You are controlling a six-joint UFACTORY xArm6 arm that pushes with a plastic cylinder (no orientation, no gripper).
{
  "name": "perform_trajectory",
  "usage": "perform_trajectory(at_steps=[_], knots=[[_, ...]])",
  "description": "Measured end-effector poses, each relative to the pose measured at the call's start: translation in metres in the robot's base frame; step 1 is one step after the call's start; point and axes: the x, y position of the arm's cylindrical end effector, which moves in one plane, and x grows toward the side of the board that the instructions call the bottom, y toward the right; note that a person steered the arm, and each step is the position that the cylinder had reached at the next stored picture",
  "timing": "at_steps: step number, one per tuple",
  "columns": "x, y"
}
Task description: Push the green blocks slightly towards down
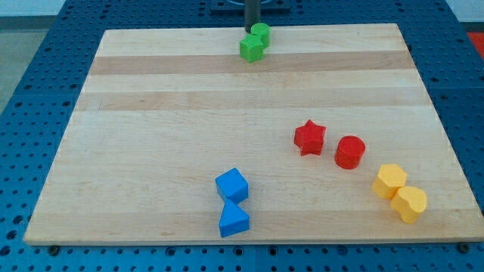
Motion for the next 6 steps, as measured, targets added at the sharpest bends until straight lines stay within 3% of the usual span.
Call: perform_trajectory(at_steps=[3, 6], knots=[[0.001, 0.053], [0.001, 0.007]])
